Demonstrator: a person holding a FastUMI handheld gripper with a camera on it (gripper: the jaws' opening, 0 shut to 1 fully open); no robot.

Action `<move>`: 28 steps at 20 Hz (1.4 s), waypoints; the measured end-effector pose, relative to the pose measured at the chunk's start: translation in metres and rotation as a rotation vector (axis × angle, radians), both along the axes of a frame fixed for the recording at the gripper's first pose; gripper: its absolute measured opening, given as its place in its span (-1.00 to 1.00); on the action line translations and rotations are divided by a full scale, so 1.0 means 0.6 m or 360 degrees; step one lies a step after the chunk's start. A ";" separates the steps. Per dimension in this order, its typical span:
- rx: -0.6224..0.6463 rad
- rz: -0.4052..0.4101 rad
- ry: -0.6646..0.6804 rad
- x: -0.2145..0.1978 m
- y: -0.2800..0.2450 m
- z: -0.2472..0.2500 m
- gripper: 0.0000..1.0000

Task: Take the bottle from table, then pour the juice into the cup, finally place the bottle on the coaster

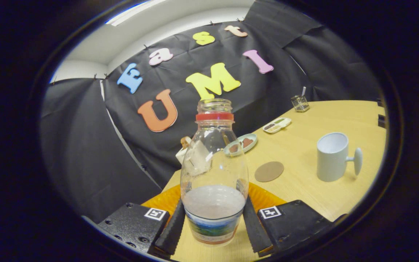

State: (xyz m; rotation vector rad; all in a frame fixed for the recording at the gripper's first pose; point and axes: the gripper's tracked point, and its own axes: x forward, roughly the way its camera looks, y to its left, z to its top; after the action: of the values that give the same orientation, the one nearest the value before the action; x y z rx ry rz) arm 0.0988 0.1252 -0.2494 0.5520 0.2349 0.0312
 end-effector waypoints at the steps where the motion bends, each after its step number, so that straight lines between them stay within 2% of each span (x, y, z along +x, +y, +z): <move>1: 0.0071 -0.0005 0.0011 0.000 -0.004 0.004 0.56; 5: 0.0300 -0.0019 0.0053 0.015 -0.024 0.012 0.57; 10: 0.0445 -0.0045 0.0168 0.018 -0.050 -0.008 0.56; 15: 0.0790 -0.0015 0.0201 0.023 -0.062 -0.014 0.56; 20: 0.0946 -0.0049 0.0273 0.029 -0.076 -0.031 0.56; 28: 0.1255 -0.0093 0.0276 0.051 -0.106 -0.035 0.56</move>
State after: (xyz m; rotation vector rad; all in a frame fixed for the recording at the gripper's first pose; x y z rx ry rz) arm 0.1296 0.0618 -0.2706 1.3497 0.3766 0.0181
